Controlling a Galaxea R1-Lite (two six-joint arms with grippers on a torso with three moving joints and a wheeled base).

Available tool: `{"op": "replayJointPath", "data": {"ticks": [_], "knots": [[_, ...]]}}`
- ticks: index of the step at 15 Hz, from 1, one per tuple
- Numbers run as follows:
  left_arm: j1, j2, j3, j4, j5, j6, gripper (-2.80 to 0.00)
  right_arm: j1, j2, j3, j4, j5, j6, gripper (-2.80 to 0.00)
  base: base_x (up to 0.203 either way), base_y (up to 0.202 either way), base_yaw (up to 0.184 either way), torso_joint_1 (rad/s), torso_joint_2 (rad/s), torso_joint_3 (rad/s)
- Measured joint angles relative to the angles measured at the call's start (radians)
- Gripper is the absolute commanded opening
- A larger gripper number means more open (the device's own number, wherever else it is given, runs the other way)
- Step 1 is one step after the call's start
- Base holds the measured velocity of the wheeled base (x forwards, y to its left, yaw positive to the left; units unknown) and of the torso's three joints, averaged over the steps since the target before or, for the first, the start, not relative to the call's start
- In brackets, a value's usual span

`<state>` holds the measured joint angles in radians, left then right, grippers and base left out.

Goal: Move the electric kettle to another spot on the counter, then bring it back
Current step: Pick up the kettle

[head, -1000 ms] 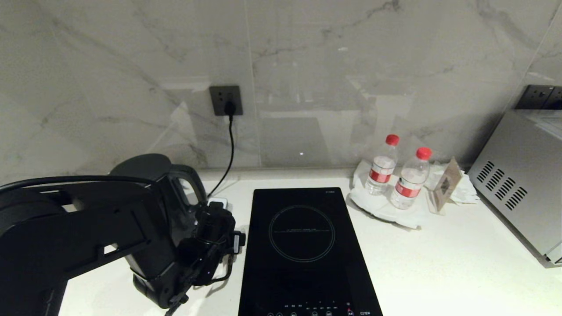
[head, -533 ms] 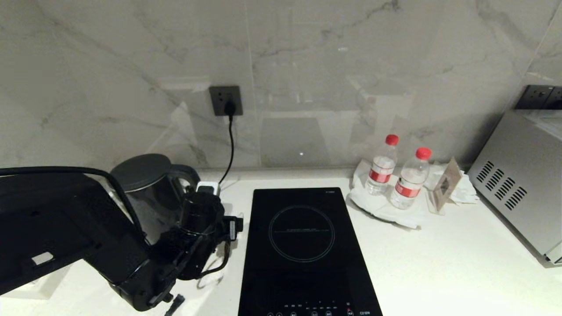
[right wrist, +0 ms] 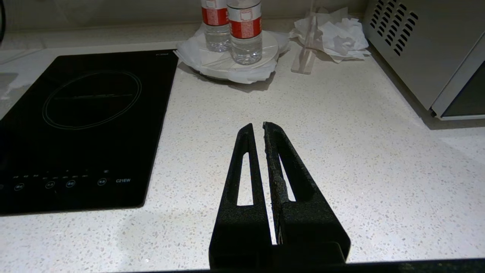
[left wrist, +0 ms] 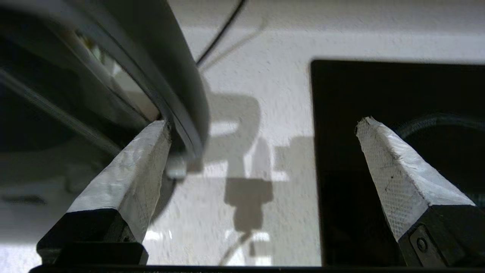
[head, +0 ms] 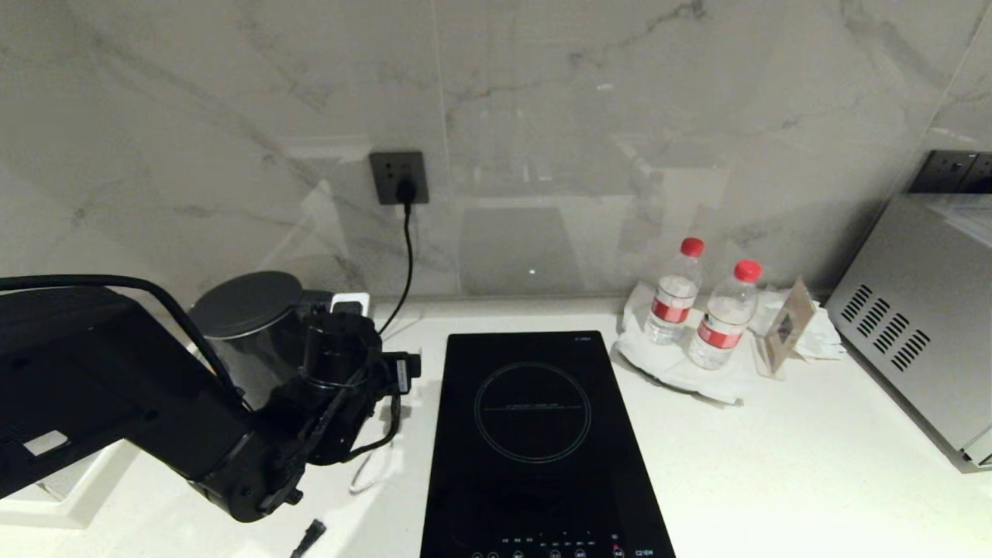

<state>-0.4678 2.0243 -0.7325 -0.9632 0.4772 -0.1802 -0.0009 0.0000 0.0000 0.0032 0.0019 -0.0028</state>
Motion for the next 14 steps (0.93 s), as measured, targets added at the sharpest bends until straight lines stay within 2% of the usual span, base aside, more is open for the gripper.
{"op": "replayJointPath", "data": {"ticks": [5,14], "knots": [[0.040,0.008,-0.071,0.017,-0.001,0.002,0.00,0.000,0.000,0.000,0.000,-0.001,0.000,-2.80,0.000,0.000,0.000,0.000,0.00,0.000],[0.046,0.063,-0.210,0.056,-0.001,0.002,0.00,0.000,0.000,0.000,0.000,0.000,0.000,-2.80,0.000,0.000,0.000,0.000,0.00,0.000]]}}
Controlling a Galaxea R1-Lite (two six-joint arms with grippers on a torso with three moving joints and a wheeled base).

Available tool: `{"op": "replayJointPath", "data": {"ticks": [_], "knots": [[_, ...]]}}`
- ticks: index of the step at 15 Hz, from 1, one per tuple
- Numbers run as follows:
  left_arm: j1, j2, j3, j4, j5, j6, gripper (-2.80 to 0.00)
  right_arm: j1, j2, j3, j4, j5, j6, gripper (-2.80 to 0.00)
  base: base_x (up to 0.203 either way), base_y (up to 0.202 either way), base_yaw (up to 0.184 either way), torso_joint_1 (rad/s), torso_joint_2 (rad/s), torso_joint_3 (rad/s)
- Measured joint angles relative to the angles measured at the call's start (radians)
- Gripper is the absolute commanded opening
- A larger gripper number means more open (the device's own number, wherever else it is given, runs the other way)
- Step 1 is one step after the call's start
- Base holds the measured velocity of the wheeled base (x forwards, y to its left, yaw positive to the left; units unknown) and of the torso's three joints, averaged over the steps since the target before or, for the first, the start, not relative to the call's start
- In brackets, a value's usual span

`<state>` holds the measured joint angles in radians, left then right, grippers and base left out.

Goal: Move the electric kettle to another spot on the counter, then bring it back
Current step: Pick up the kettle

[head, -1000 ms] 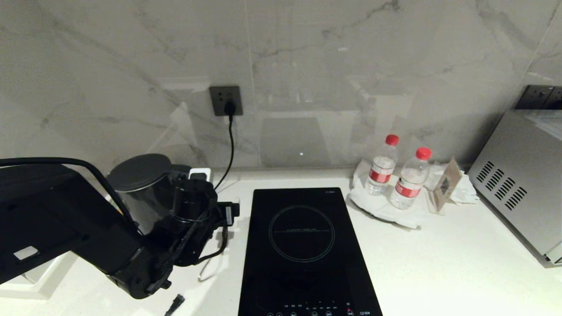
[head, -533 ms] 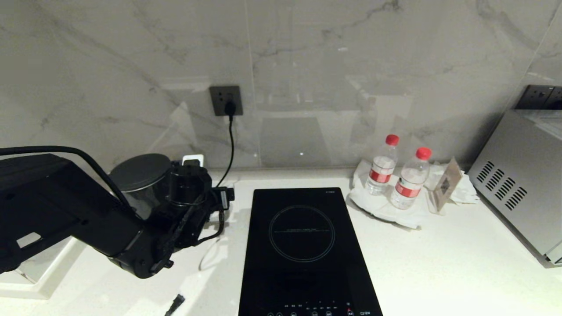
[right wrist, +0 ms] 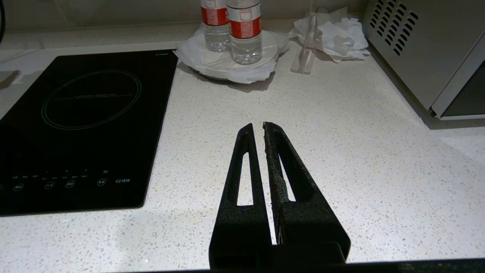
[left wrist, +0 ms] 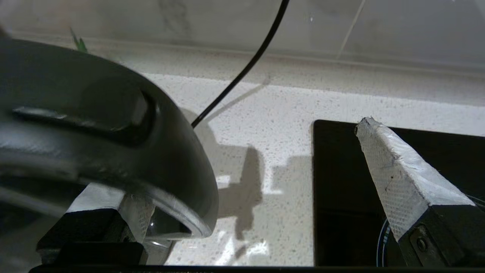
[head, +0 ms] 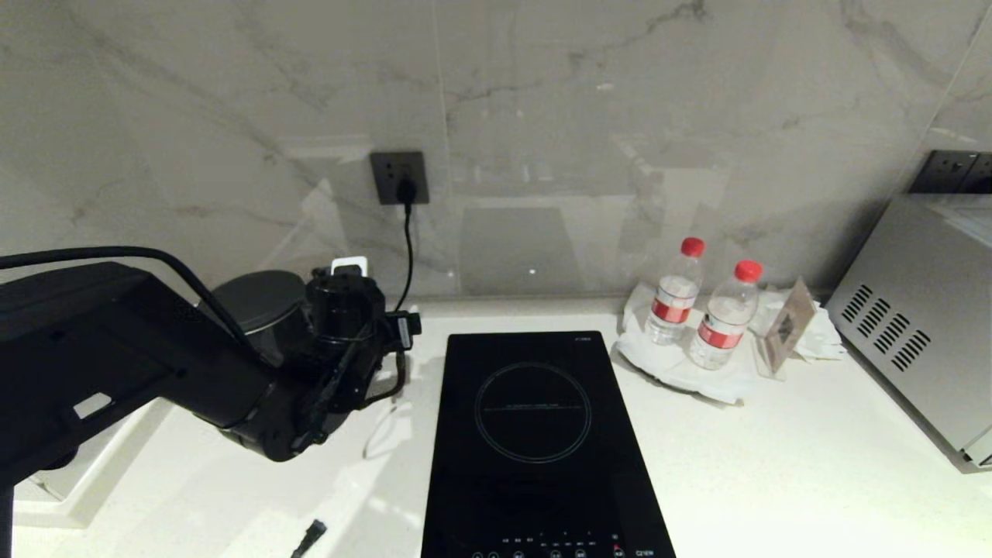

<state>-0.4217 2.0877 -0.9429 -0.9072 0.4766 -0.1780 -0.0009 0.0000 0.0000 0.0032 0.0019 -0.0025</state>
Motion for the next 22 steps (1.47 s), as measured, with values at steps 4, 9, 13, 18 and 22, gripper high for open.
{"op": "replayJointPath", "data": {"ticks": [4,9,13,18,22], "knots": [[0.008,0.032,-0.050,0.017,-0.001,0.000,0.00,0.000,0.000,0.000,0.000,0.000,-0.001,-2.80,0.000,0.000,0.000,0.000,0.00,0.000],[0.043,0.078,-0.097,0.017,-0.002,0.000,0.00,0.000,0.000,0.000,0.000,0.000,0.000,-2.80,0.000,0.000,0.000,0.000,0.00,0.000],[0.057,0.092,-0.105,0.015,-0.001,-0.001,0.00,0.000,0.000,0.000,0.000,0.000,0.000,-2.80,0.000,0.000,0.000,0.000,0.00,0.000],[0.060,0.089,-0.102,0.015,0.000,-0.002,0.00,0.000,0.000,0.000,0.000,0.000,-0.001,-2.80,0.000,0.000,0.000,0.000,0.00,0.000],[0.063,0.083,-0.100,0.014,0.005,-0.002,-2.80,0.000,0.000,0.000,0.000,0.000,0.000,-2.80,0.000,0.000,0.000,0.000,0.00,0.000]]}}
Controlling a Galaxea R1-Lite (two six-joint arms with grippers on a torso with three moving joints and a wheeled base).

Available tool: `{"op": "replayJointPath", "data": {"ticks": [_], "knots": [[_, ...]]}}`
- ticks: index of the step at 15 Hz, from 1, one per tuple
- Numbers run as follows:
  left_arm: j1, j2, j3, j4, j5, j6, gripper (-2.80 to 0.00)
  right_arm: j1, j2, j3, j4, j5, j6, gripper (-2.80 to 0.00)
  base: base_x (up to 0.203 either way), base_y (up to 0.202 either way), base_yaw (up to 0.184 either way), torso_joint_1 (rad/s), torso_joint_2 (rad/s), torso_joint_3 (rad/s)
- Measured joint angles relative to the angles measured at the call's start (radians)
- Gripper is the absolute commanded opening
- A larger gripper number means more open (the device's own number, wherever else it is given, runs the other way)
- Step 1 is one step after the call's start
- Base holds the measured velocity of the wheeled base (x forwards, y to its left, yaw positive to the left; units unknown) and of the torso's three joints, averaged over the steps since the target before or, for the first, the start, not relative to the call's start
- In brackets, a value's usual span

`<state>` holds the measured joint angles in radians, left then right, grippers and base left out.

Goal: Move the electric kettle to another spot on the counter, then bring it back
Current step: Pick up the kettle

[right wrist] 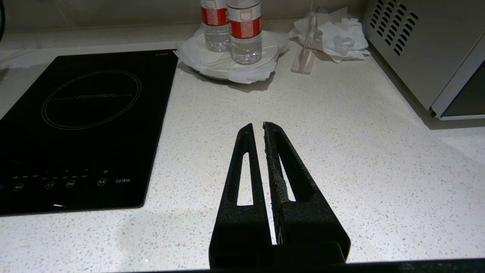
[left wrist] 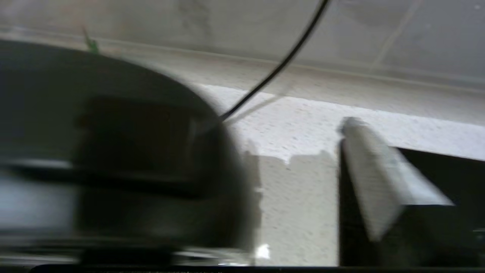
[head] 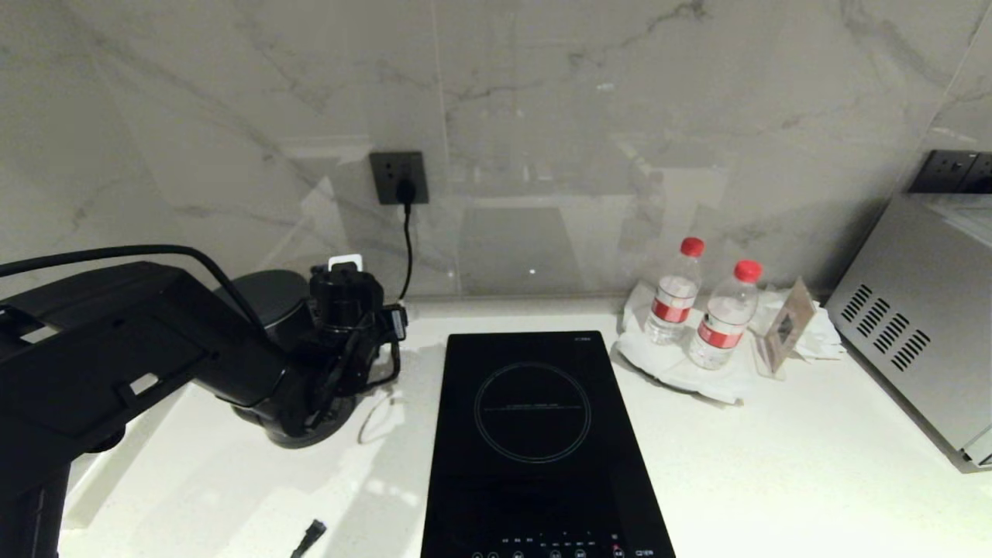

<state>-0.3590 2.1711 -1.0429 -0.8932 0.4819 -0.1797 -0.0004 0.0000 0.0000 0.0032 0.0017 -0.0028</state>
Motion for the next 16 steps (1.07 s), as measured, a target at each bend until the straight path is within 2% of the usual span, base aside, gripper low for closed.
{"op": "replayJointPath", "data": {"ticks": [12,16], "knots": [[0.022,0.000,-0.004,0.003,0.000,0.001,-2.80,0.000,0.000,0.000,0.000,0.000,-0.001,-2.80,0.000,0.000,0.000,0.000,0.00,0.000],[0.039,-0.019,-0.048,0.059,-0.003,0.005,-2.80,0.000,0.000,0.000,0.000,0.000,0.000,-2.80,0.000,0.000,0.000,0.000,0.00,0.000]]}}
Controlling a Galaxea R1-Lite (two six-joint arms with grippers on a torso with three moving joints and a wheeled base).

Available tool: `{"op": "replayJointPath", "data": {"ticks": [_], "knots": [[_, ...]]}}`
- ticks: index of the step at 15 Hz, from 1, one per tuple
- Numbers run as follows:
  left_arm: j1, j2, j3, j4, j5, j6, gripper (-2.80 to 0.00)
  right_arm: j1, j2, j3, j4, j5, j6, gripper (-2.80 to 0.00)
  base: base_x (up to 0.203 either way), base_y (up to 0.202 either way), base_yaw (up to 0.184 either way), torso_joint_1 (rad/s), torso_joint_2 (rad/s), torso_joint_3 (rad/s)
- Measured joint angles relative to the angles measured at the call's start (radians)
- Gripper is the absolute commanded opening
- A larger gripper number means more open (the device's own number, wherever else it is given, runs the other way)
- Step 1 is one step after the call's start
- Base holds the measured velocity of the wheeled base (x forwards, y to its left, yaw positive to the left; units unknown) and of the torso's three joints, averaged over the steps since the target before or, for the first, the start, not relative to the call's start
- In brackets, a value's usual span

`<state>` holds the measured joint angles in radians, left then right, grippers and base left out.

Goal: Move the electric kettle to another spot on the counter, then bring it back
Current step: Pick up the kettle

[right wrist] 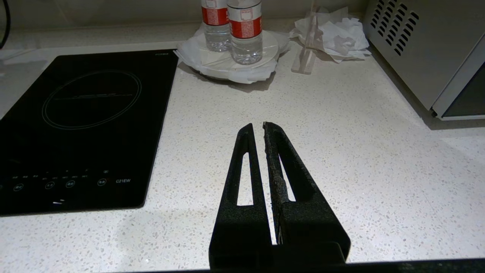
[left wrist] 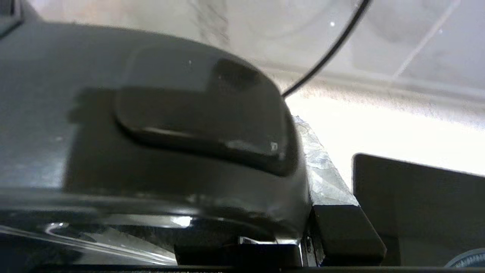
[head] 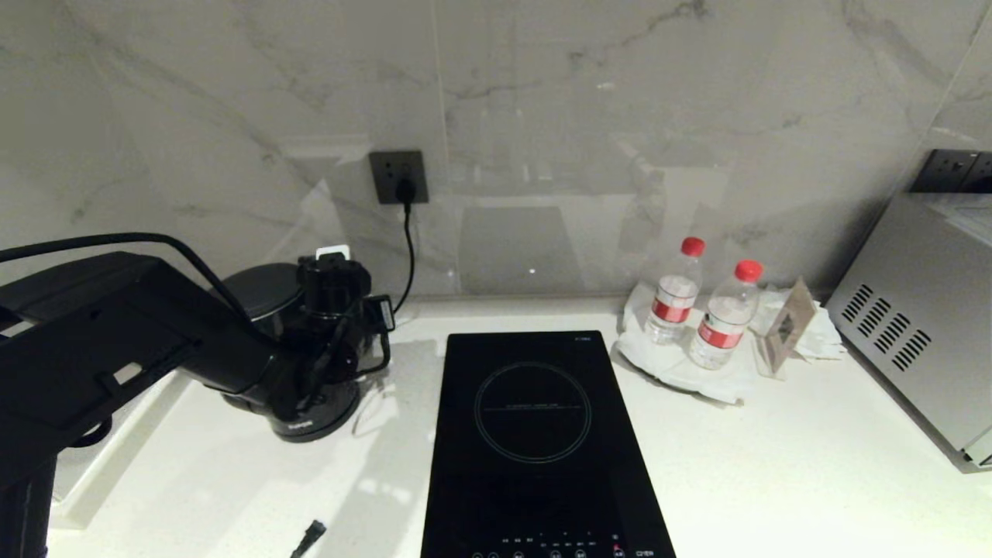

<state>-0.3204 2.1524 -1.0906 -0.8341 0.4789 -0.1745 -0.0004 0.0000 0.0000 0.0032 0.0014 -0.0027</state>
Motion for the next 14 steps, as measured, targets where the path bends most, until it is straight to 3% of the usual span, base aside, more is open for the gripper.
{"op": "replayJointPath", "data": {"ticks": [8,14], "knots": [[0.035,-0.029,-0.079,0.065,0.000,0.004,-2.80,0.000,0.000,0.000,0.000,0.000,0.000,-2.80,0.000,0.000,0.000,0.000,0.00,0.000],[0.038,-0.113,-0.034,0.069,-0.005,0.041,-2.80,0.000,0.000,0.000,0.000,0.001,0.000,-2.80,0.000,0.000,0.000,0.000,0.00,0.000]]}}
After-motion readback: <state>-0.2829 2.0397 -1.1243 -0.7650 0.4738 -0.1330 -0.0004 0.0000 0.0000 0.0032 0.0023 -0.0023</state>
